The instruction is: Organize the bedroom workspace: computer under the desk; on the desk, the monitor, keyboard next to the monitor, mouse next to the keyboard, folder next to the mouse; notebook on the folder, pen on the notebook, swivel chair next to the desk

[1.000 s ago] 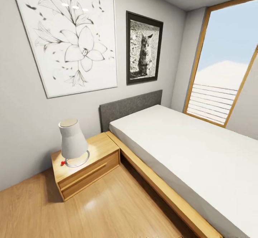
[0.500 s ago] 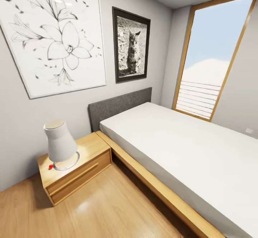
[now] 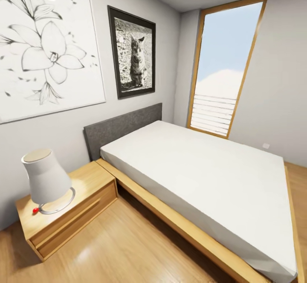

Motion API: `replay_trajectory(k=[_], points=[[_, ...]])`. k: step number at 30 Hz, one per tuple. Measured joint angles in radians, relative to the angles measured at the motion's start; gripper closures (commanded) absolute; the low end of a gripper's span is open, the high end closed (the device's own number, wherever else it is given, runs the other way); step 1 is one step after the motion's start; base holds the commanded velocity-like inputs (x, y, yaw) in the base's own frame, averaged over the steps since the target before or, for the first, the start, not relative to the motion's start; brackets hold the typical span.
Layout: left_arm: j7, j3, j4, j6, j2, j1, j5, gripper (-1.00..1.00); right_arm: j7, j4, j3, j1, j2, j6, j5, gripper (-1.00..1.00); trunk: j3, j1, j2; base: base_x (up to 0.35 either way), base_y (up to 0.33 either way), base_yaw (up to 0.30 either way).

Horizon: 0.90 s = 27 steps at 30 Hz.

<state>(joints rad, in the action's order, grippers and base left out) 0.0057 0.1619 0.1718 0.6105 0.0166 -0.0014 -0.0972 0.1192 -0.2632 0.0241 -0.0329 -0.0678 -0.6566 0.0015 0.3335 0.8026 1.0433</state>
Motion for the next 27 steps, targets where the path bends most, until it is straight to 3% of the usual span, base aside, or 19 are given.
replay_trajectory(k=[4, 27], points=[[0.0, 0.0, 0.0, 0.0, 0.0, 0.0, 0.0, -1.0, 0.0, 0.0, 0.0, 0.0, 0.0, -0.001, 0.001, -1.0, 0.0, 0.0, 0.0, 0.0, 0.0, -0.3], [0.0, 0.0, 0.0, 0.001, -0.002, 0.0, 0.003, -1.0, 0.0, 0.0, 0.001, 0.0, 0.004, -0.001, 0.0, -1.0, -0.072, -0.088, -0.161, 0.0, 0.0, -0.3]])
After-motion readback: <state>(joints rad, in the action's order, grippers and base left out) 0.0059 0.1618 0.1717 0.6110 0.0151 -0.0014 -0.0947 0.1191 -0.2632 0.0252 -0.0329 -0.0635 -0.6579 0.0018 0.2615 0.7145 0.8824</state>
